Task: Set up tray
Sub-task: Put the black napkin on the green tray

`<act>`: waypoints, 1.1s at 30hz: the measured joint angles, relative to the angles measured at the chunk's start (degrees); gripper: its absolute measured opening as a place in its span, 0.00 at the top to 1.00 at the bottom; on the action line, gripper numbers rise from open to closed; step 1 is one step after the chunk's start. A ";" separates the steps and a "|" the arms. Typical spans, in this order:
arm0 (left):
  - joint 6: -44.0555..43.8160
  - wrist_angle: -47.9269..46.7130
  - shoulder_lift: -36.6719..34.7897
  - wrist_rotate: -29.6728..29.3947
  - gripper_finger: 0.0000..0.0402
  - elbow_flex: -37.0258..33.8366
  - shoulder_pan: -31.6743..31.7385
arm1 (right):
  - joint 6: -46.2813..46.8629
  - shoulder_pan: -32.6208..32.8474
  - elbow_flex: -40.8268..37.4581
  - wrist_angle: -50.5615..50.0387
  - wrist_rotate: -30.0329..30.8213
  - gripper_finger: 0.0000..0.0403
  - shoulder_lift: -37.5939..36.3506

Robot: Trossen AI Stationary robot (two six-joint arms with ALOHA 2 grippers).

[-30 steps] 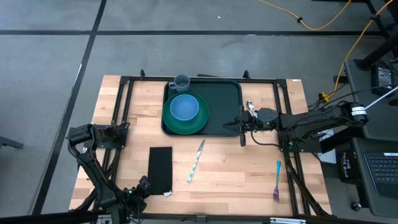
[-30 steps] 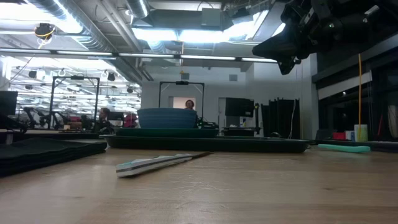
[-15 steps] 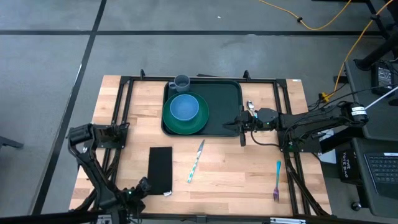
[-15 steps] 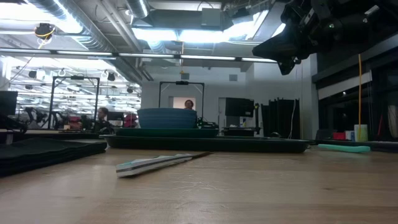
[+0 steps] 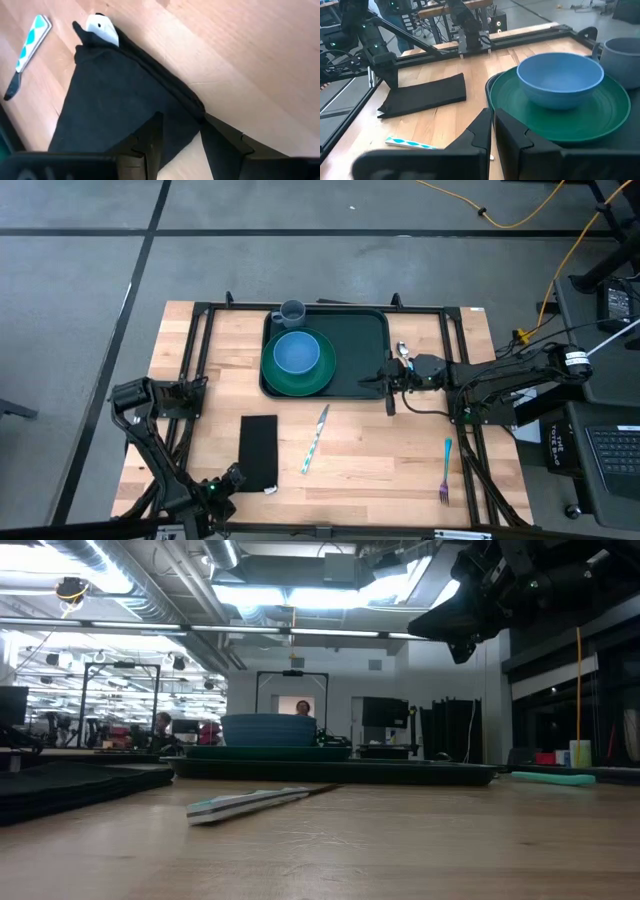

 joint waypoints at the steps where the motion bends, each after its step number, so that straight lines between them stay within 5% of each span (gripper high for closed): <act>1: -0.03 0.02 0.00 -0.17 0.68 -0.03 0.03 | 0.69 0.00 0.00 -0.37 0.00 0.93 -0.02; 12: -2.72 0.48 1.44 0.64 0.74 0.05 0.20 | 1.12 0.00 0.00 -1.30 0.00 0.93 -0.02; 22: -3.61 2.91 3.56 -4.35 0.98 0.42 0.08 | 1.33 0.00 0.00 -1.28 0.00 0.93 -0.02; 33: -6.14 3.42 3.36 -6.35 0.99 0.94 0.15 | 2.45 0.00 0.00 -1.28 0.00 0.93 -0.02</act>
